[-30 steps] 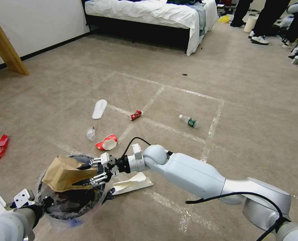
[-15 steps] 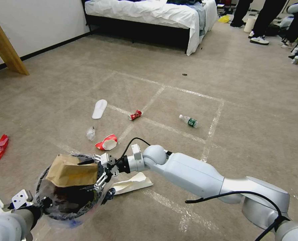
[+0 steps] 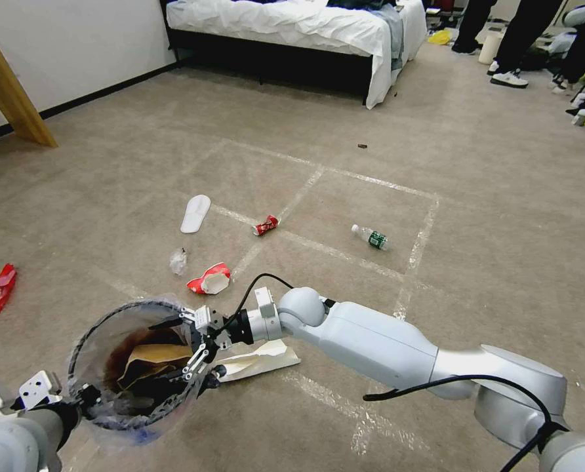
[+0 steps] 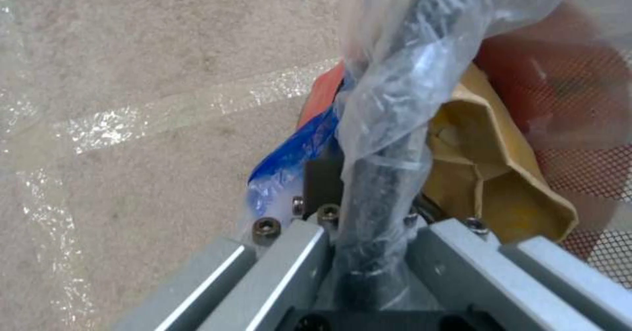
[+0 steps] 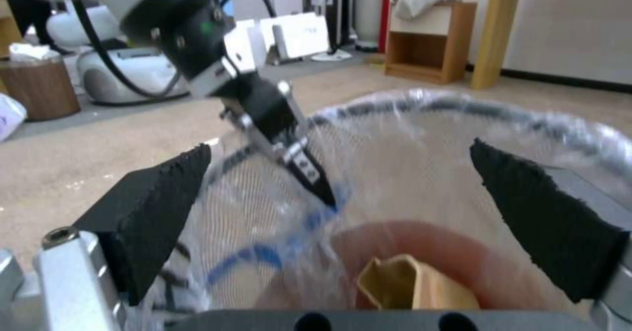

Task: Pick up the trash bin and place the garbage on the floor into it.

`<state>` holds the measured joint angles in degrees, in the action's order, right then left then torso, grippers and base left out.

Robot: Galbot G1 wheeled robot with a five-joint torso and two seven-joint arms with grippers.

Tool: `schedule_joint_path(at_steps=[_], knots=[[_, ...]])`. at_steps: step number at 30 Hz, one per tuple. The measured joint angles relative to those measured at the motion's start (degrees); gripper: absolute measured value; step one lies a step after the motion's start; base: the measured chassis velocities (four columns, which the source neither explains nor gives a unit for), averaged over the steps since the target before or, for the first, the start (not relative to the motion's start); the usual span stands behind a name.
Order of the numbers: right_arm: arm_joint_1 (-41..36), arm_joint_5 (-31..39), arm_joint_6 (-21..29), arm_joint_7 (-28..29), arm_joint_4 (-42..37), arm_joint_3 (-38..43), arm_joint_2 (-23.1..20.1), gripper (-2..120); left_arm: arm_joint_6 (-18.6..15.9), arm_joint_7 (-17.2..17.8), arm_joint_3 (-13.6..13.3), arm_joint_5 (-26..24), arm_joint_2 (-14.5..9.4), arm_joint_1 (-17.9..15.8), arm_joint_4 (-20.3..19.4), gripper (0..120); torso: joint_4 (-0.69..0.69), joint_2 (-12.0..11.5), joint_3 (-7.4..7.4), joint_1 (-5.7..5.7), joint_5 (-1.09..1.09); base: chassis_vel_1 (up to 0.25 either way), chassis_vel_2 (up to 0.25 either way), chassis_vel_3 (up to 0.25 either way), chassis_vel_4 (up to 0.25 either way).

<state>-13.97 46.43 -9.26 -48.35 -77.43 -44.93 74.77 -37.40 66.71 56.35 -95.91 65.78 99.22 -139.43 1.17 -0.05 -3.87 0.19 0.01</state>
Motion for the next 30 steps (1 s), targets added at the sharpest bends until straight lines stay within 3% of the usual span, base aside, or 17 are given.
schedule_joint_path(at_steps=[7,12,16,18,20,21,26,29,30], knots=[[1.25,3.61,0.27,-0.03,-2.64,3.71,0.71,100,0.0,0.0,0.39,0.84,1.4,1.02,-0.02,0,0.0,0.0,0.0,0.0,0.0,0.0,0.0,0.0,0.0],[3.05,8.84,1.56,0.94,-5.09,11.52,1.16,100,0.04,-0.04,1.16,0.97,1.86,1.7,0.18,0,0.0,0.0,0.0,0.0,0.0,0.0,0.0,0.0,0.0],[4.99,11.92,2.13,2.88,-5.66,17.98,1.14,100,0.09,-0.04,3.79,-0.16,1.86,2.73,-0.14,0,0.0,0.0,0.0,0.0,0.0,0.0,0.0,0.0,0.0],[7.53,13.39,2.17,3.28,-3.6,22.17,0.56,100,0.1,0.0,6.98,-1.75,1.33,4.18,-0.87,0,0.0,0.0,0.0,0.0,0.0,0.0,0.0,0.0,0.0],[8.38,13.59,2.17,3.28,-2.53,22.94,0.31,100,0.1,0.01,7.83,-2.02,1.11,4.69,-1.07,0,0.0,0.0,0.0,0.0,-0.01,0.0,0.0,0.0,0.0],[10.02,13.34,2.15,3.22,0.24,23.84,-0.19,100,0.1,0.02,8.99,-2.42,0.78,5.54,-1.26,0,0.0,0.0,0.0,0.0,-0.01,0.0,0.0,0.0,0.0],[11.91,7.43,0.94,2.06,8.25,22.83,-0.81,100,0.06,0.02,9.95,-2.97,0.82,5.82,-1.41,0,0.0,0.0,0.0,0.0,0.0,0.0,0.0,0.0,0.0],[12.06,-3.69,-2.75,-1.93,17.61,19.29,-0.99,100,-0.33,-0.02,10.44,-3.96,0.65,5.52,-1.4,0,0.01,0.0,0.0,0.0,-0.01,0.0,0.0,0.0,0.0],[12.06,-3.69,-2.75,-1.93,17.61,19.29,-0.99,100,-0.33,-0.02,10.44,-3.96,0.65,5.52,-1.4,0,0.01,0.0,0.0,0.0,-0.01,0.0,0.0,0.0,0.0]])
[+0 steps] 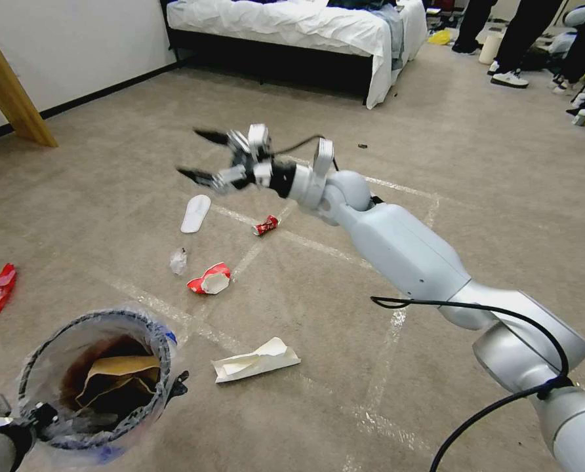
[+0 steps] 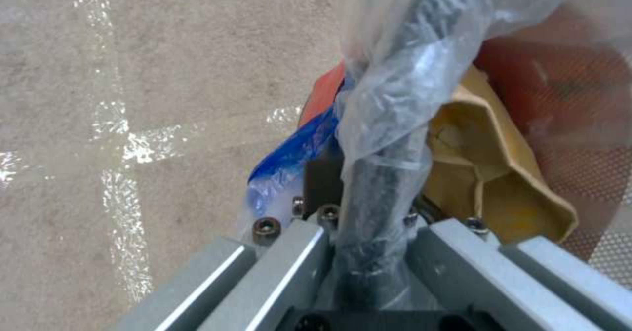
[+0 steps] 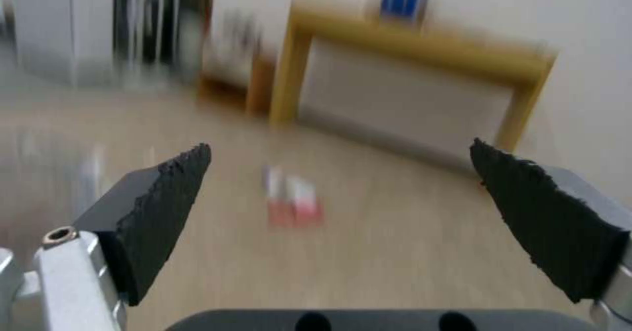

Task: Pick up the trash bin and place the garbage on the floor into it.

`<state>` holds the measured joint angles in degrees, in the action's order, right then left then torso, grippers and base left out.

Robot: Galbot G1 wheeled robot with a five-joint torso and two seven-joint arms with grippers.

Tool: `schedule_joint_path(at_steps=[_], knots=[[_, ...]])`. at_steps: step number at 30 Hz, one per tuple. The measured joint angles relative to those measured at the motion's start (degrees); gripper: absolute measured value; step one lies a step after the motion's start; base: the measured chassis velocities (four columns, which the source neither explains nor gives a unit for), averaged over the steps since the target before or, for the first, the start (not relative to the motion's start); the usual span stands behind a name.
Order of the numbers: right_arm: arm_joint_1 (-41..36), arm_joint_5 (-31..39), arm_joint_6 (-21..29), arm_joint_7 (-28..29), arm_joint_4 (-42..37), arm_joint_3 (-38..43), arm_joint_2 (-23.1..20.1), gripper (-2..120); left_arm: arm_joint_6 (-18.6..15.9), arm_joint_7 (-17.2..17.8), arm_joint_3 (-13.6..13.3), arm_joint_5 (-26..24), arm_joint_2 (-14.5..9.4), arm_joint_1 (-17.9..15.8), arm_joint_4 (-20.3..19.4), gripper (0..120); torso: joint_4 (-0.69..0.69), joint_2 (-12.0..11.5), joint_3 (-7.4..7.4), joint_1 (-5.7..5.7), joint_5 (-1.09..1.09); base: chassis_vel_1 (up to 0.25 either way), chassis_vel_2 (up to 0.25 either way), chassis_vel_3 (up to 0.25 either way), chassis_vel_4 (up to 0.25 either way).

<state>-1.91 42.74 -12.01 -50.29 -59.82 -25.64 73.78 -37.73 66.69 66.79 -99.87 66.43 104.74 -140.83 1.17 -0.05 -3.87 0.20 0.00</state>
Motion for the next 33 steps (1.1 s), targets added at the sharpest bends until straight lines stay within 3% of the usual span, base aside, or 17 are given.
schedule_joint_path(at_steps=[2,7,21,33], knots=[[-0.48,-8.75,-3.29,-5.8,6.23,-3.75,0.61,100,-0.12,-0.04,-0.17,-0.27,-0.7,-0.72,0.77,0,0.0,0.0,0.0,0.0,0.0,0.0,0.0,0.0,0.0],[-0.93,-15.54,-6.48,-10.89,12.51,-7.02,2.88,100,-0.13,-0.05,-0.97,-0.1,-0.35,-1.34,1.16,0,-0.01,0.0,0.0,0.0,0.01,0.0,0.0,0.0,0.0],[-5.82,-21.84,-9.17,-10.3,15.85,-11.49,3.42,100,-0.03,-0.08,-3.2,0.66,-0.73,-3.2,2.24,0,-0.01,0.0,0.0,0.0,0.01,0.0,0.0,0.0,0.0],[-6.3,-27.0,-10.64,-17.07,14.85,-12.89,1.86,100,-0.02,-0.38,-4.47,2.07,-0.16,-3.55,2.27,0,0.0,0.0,0.0,0.0,0.0,0.0,0.0,0.0,0.0]])
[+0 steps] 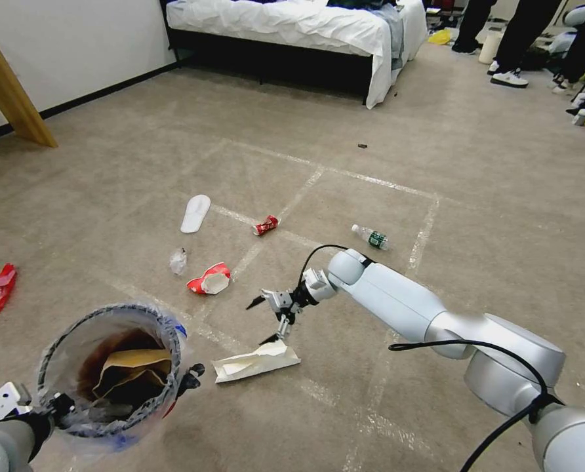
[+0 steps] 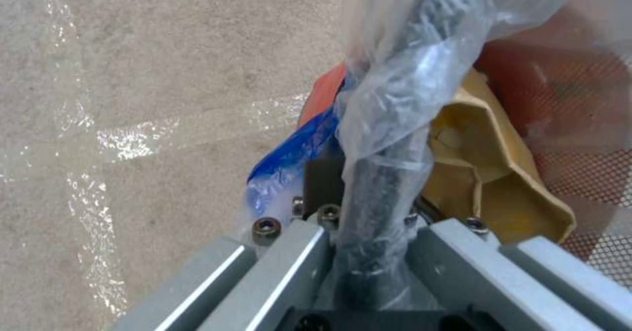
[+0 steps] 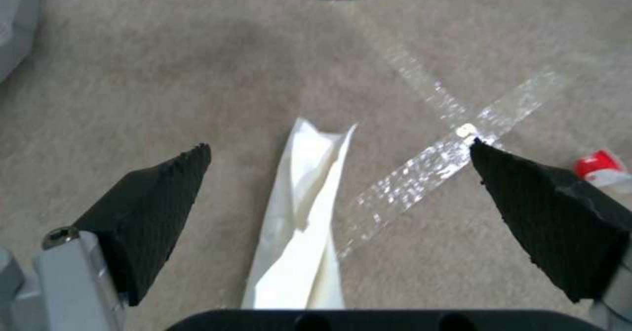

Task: Pick up the trash bin and place the garbage on the floor into it.

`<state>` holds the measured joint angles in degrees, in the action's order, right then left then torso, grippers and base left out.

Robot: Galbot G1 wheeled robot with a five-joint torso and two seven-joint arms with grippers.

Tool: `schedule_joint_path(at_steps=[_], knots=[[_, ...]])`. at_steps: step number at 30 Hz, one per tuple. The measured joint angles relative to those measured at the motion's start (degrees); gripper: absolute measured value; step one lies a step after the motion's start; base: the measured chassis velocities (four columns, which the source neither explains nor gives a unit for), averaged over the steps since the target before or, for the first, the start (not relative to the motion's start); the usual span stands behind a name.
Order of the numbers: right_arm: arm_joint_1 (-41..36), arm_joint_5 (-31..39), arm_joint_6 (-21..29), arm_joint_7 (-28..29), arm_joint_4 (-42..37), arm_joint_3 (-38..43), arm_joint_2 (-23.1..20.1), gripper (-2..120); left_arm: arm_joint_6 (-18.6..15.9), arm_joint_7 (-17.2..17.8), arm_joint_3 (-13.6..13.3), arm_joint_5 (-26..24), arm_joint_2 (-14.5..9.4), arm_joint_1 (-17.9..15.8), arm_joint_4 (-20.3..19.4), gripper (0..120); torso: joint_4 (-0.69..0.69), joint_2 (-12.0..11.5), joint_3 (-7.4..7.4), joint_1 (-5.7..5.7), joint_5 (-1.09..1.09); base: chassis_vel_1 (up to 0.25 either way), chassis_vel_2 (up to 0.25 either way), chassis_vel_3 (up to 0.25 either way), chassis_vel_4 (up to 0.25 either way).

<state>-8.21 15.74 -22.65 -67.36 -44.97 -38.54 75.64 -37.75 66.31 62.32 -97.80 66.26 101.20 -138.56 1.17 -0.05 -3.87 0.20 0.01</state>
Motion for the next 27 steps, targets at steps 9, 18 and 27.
schedule_joint_path(at_steps=[9,18,27], knots=[[0.03,-2.66,0.57,-0.21,0.94,-1.35,0.01,100,0.01,-0.33,-0.49,0.78,0.49,0.04,-0.14,0,0.0,0.0,0.0,0.0,0.0,0.0,0.0,0.0,0.0],[-1.12,-3.4,1.67,2.18,1.52,-2.16,0.42,100,0.02,-0.41,-0.96,1.24,0.82,0.19,-0.6,0,0.0,0.0,0.0,0.0,0.0,0.0,0.0,0.0,0.0],[-2.31,-3.96,2.45,4.61,2.64,-2.21,1.48,100,0.03,-0.53,-1.04,1.54,1.06,0.72,-1.06,0,0.0,0.0,0.0,0.0,0.0,0.0,0.0,0.0,0.0]])
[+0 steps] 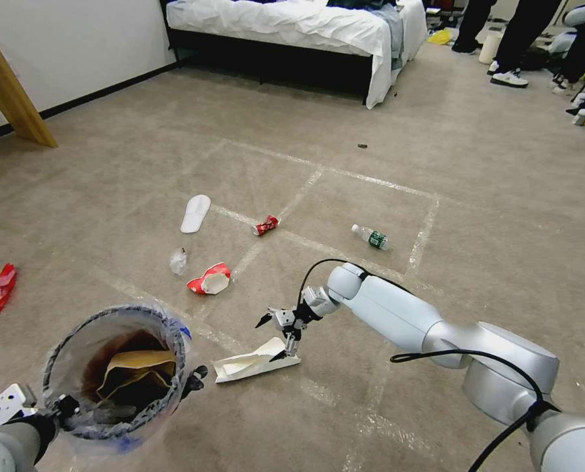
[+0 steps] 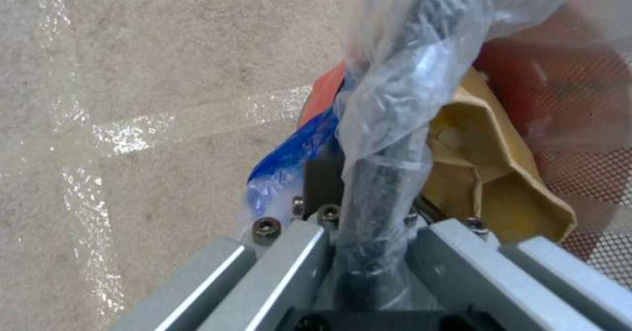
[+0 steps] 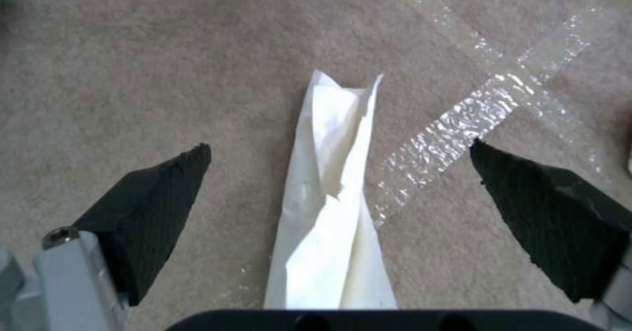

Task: Pick up the trash bin and place the garbage on the floor into it.

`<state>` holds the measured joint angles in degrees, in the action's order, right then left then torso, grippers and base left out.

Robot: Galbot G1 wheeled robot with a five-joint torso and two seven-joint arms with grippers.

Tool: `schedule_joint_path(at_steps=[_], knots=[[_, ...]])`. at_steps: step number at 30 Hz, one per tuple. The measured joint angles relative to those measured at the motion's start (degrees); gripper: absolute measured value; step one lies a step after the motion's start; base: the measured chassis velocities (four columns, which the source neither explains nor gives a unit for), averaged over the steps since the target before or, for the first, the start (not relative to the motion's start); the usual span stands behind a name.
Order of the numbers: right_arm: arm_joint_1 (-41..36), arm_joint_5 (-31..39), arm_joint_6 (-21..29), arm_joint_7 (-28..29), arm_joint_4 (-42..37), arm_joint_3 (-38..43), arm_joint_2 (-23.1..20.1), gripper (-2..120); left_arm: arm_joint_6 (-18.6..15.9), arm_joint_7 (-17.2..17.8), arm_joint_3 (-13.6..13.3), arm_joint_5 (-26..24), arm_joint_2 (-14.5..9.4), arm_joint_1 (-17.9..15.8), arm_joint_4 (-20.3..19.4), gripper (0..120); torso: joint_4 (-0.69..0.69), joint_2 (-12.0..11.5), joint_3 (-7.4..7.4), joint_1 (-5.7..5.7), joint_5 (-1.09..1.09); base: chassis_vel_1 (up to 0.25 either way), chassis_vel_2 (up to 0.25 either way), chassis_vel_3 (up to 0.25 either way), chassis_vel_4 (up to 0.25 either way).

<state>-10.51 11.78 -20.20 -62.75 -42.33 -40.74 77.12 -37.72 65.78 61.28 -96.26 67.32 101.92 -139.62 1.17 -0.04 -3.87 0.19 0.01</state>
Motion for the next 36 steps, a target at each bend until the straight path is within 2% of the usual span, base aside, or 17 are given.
schedule_joint_path(at_steps=[15,36], knots=[[-2.1,-0.66,0.33,0.8,1.61,0.28,0.93,100,0.0,-0.15,-0.61,0.42,0.0,0.15,-0.1,0,0.0,0.0,0.0,0.0,0.0,0.0,0.0,0.0,0.0],[-6.92,-3.15,-0.19,2.0,9.44,5.87,1.13,100,-0.01,-0.68,-2.15,1.63,-0.04,0.61,-0.15,0,0.0,0.0,0.0,0.0,0.0,0.0,0.0,0.0,0.0]])
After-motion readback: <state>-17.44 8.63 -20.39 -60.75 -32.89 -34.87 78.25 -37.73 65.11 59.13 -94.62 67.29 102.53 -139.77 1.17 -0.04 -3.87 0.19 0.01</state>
